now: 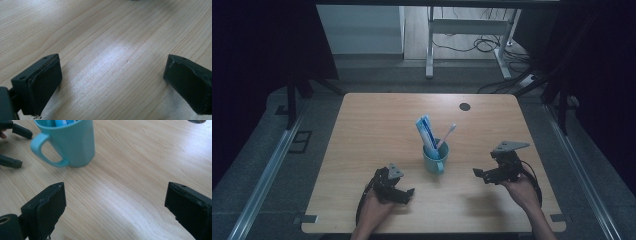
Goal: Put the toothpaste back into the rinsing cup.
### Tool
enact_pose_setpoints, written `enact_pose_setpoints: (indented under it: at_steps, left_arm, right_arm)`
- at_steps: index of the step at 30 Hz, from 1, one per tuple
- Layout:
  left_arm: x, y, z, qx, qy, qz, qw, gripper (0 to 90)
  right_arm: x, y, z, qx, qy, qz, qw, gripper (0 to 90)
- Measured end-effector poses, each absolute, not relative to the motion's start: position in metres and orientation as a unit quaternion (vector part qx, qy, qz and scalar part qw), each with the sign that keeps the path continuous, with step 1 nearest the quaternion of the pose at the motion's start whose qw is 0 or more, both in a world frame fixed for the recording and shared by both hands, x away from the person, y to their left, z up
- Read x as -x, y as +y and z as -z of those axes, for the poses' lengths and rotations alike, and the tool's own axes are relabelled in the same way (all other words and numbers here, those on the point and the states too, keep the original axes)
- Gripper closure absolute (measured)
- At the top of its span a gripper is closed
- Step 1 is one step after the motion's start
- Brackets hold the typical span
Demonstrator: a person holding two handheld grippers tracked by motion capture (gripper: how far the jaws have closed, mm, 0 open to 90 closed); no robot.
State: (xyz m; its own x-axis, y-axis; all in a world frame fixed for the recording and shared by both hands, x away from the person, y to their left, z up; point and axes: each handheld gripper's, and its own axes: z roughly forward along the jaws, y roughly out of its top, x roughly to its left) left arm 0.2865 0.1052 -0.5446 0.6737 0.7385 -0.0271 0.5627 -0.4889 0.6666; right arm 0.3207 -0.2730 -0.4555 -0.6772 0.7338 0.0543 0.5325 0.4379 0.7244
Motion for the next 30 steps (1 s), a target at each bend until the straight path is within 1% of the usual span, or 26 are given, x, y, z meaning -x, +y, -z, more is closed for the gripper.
enact_pose_setpoints:
  at_steps: [14, 30]
  left_arm:
    - [-0.287, 0.105, 0.545, -0.853, 0.381, -0.133, 0.332, 1.8]
    - [-0.287, 0.105, 0.545, -0.853, 0.381, -0.133, 0.332, 2.0]
  right_arm:
    - [-0.309, -0.288, 0.48, -0.388, 0.835, -0.362, 0.145, 3.8]
    - [-0.297, -0.292, 0.508, -0.39, 0.839, -0.351, 0.144, 4.1]
